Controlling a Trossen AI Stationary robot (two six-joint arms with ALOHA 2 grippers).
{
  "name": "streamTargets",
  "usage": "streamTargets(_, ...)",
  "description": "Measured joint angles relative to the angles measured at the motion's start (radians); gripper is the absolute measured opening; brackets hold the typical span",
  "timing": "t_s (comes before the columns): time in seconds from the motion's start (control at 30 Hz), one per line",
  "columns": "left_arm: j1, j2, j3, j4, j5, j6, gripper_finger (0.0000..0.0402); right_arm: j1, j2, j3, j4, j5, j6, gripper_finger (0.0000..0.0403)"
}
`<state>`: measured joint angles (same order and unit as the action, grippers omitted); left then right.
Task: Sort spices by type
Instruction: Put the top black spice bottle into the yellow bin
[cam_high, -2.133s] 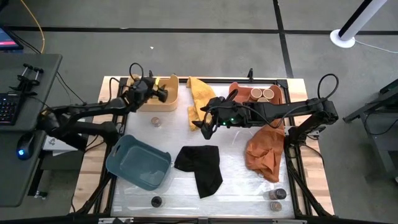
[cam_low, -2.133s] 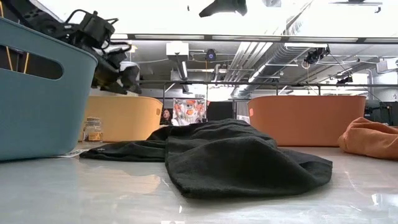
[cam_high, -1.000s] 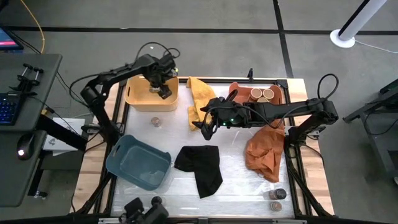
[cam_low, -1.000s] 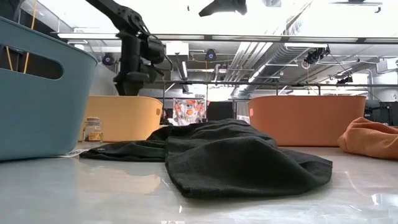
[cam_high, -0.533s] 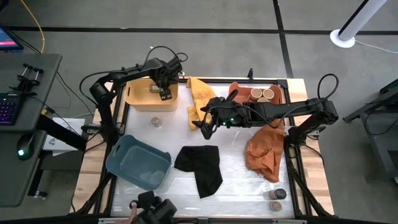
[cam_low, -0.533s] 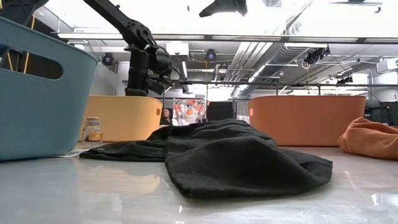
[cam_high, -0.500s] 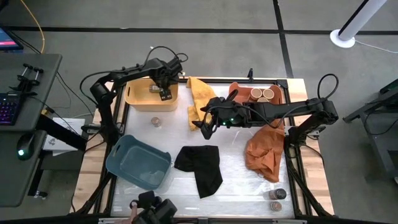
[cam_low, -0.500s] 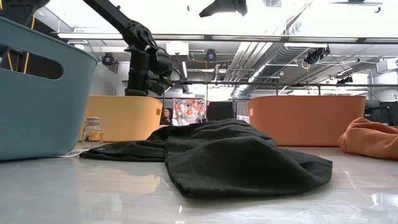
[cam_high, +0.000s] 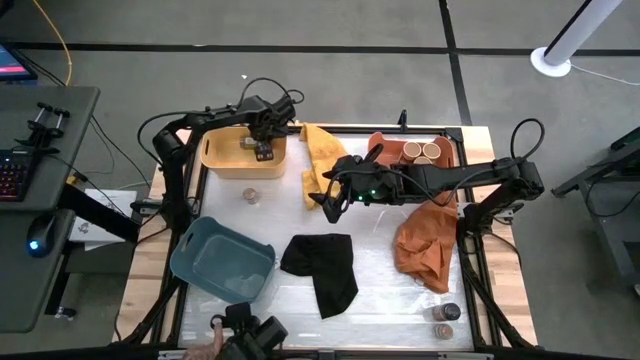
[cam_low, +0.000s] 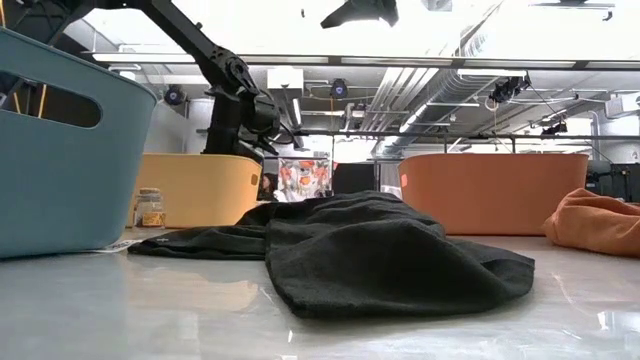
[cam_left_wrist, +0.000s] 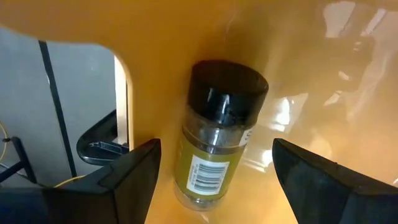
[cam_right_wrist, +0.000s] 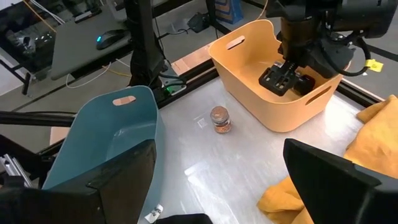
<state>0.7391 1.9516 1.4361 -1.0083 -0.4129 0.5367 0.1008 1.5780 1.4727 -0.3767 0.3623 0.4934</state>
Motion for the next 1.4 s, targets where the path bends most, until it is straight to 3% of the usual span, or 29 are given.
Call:
streamTargets(0.87,-0.001,0.011,0.000,-0.036,-0.074,0.017,0.0294,0.000,0.000,0.000,0.000,0.000,0.000,0.0348)
streamTargets(1.13,-0.009,0.076,-0.002,-0.061,-0.131,-0.079,0.0294,0.000,0.000,0.000,0.000,-0.003,0.004,0.0348)
streamTargets(1.4,-0.011,0.074,-0.001,-0.039,-0.121,-0.107,0.0292,0.000,0.000,0.000,0.000,-0.003,0.003,0.0348)
